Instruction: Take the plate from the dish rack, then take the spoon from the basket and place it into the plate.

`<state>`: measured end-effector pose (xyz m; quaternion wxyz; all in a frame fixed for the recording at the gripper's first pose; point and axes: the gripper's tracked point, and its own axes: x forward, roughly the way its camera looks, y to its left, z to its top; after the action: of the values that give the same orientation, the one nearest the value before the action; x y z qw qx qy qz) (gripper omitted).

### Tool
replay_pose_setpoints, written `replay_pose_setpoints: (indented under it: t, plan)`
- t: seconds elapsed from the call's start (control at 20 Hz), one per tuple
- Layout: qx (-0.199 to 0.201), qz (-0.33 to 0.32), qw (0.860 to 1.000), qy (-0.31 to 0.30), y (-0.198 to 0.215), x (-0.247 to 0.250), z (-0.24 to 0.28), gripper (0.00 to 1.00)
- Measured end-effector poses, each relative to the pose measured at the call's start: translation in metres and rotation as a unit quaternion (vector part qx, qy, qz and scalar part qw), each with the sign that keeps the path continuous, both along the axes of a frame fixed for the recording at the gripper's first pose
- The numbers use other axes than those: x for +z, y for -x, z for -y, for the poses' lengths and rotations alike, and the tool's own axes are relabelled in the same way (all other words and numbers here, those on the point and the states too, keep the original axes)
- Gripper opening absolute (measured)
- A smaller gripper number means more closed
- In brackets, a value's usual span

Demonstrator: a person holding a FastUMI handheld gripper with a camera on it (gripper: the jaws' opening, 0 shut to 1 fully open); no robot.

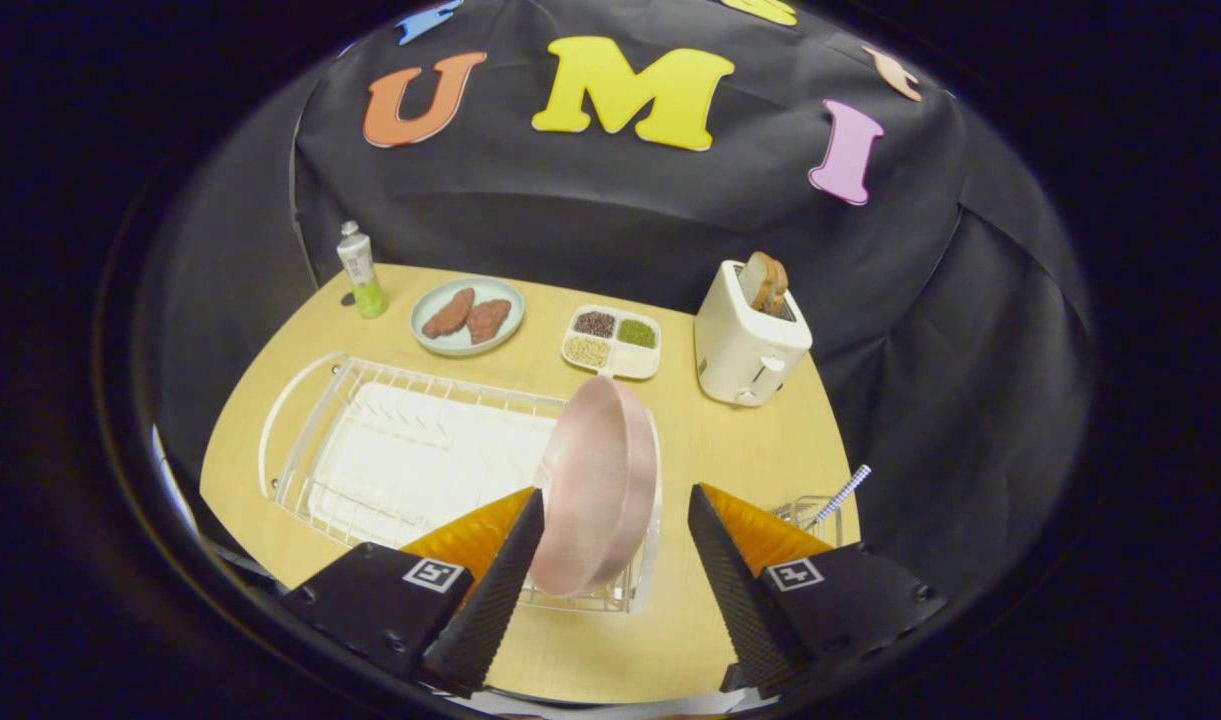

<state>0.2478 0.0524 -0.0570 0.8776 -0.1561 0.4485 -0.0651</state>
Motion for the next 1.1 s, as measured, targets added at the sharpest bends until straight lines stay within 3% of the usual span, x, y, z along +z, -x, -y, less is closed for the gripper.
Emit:
replay_pose_setpoints:
  t: [0.1, 0.3, 0.35, 0.45, 0.75, 1.1]
  plan:
    - [0.006, -0.037, 0.998, 0.05, -0.009, -0.002, 0.005, 0.87]
    - [-0.031, -0.094, 0.987, 0.124, -0.021, -0.001, 0.022, 0.49]
    - [-0.043, -0.099, 0.986, 0.127, -0.024, -0.003, 0.022, 0.36]
    - [-0.072, -0.094, 0.984, 0.133, -0.029, -0.006, 0.025, 0.28]
    - [-0.095, -0.069, 0.985, 0.129, -0.025, -0.001, 0.015, 0.14]
    - [-0.159, -0.038, 0.974, 0.154, -0.009, 0.009, 0.003, 0.12]
